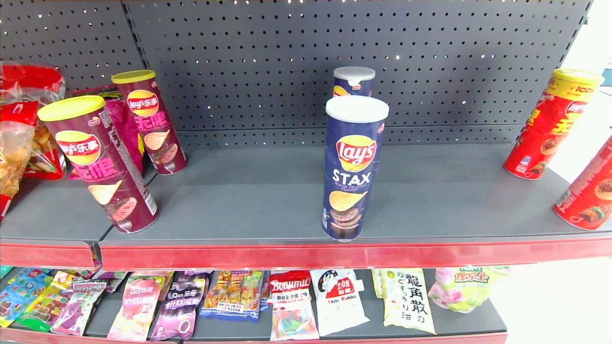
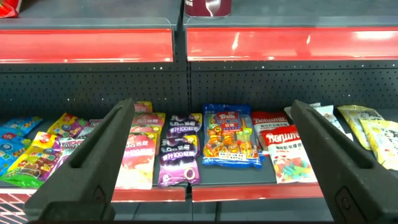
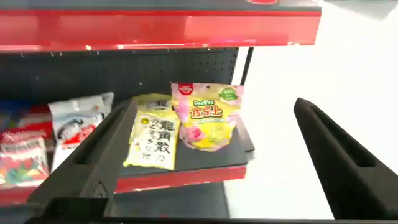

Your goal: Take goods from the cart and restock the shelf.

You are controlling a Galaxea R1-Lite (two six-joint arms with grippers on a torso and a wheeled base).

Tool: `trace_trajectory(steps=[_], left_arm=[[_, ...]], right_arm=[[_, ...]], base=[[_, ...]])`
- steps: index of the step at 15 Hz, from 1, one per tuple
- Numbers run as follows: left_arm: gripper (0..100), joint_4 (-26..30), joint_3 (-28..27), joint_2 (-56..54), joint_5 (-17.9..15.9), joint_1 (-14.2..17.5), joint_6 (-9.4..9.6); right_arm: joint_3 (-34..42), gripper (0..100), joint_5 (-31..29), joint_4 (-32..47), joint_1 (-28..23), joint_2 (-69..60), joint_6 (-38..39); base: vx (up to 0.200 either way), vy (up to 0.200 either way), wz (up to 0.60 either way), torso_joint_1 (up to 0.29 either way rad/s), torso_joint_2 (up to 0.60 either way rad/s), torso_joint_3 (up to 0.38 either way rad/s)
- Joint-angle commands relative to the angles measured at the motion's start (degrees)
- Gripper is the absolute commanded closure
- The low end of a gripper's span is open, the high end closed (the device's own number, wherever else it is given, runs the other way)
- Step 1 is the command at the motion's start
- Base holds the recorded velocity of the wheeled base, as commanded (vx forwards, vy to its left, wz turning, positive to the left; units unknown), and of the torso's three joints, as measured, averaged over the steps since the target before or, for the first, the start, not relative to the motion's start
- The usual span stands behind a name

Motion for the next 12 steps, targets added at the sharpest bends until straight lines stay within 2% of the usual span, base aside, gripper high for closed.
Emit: trace_trajectory(steps=[1,2,3,4,12], left_arm=[[0,0.0,0.0,-0.1,0.0,0.0,-0.03],[0,0.0,0.0,0.0,0.0,0.0,-0.03],[0,0.0,0.0,0.0,0.0,0.0,-0.03],[0,0.0,0.0,0.0,0.0,0.1,-0.03],[0,0.0,0.0,0.0,0.0,0.1,-0.03]], right_arm=[[0.2,0,0.4,0.0,-0.2,-1.4,2.1],[0.2,0,5.9,2.6,0.9,-1.9,2.0],[-0.1,0,7.5,5.1,2.9,-4.5,1.5],[0.0,0,7.5,4.4,4.0,-6.1,1.9],[0.2,0,6.5,3.7,3.6,-6.4,2.1]], base=[[0.0,0.0,0.0,0.0,0.0,0.0],[0.0,0.0,0.0,0.0,0.0,0.0],[0.0,0.0,0.0,0.0,0.0,0.0],[0.0,0.0,0.0,0.0,0.0,0.0],[0.0,0.0,0.0,0.0,0.0,0.0]])
